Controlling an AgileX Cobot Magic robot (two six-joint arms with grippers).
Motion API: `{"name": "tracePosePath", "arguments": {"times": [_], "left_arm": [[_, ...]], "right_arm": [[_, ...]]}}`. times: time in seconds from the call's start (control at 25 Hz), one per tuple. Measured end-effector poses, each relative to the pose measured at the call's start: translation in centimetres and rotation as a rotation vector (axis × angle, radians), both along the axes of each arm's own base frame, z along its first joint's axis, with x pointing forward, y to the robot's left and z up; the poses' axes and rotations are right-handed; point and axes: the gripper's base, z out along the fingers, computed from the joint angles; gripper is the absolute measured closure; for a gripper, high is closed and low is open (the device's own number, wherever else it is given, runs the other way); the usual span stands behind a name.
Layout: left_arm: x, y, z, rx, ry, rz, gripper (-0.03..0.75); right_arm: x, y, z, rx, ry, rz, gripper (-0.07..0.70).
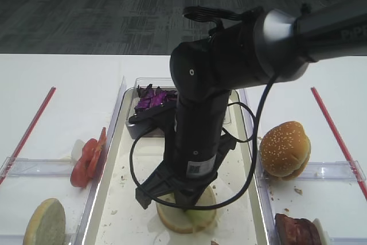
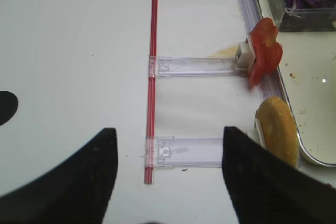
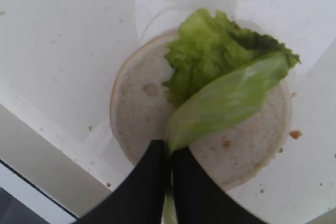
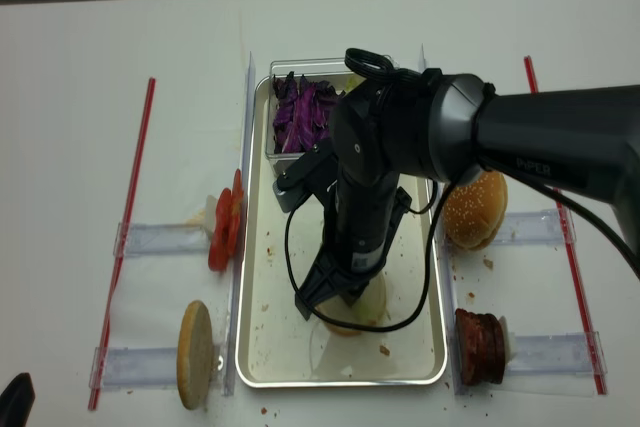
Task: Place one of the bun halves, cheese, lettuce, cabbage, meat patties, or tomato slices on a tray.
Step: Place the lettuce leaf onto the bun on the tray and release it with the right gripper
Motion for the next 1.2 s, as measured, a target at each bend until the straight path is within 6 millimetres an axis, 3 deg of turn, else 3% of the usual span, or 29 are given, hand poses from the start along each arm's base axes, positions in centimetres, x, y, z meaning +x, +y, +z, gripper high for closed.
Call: {"name": "tracePosePath", "arguments": {"times": [0.24,0.32,0.8,1.2], "left_arm": [[0.0,0.0,0.0,0.000,0.000,0.000,0.303],[0.0,0.0,0.0,0.000,0.000,0.000,0.303],[0.0,0.0,0.0,0.000,0.000,0.000,0.303],[0.0,0.0,0.0,0.000,0.000,0.000,0.303]], "right_arm": [[-0.1,-0.1,0.0,-0.009,0.012,-0.004,0.191],[-0.1,-0.1,0.0,-0.011,0.014,-0.007,0.143],[-0.4,-0.3,0.1,-0.045,0.056,-0.037,0.118],[0.7,1.0,4.0,-0.036,0.072,-0.014,0.134]]}}
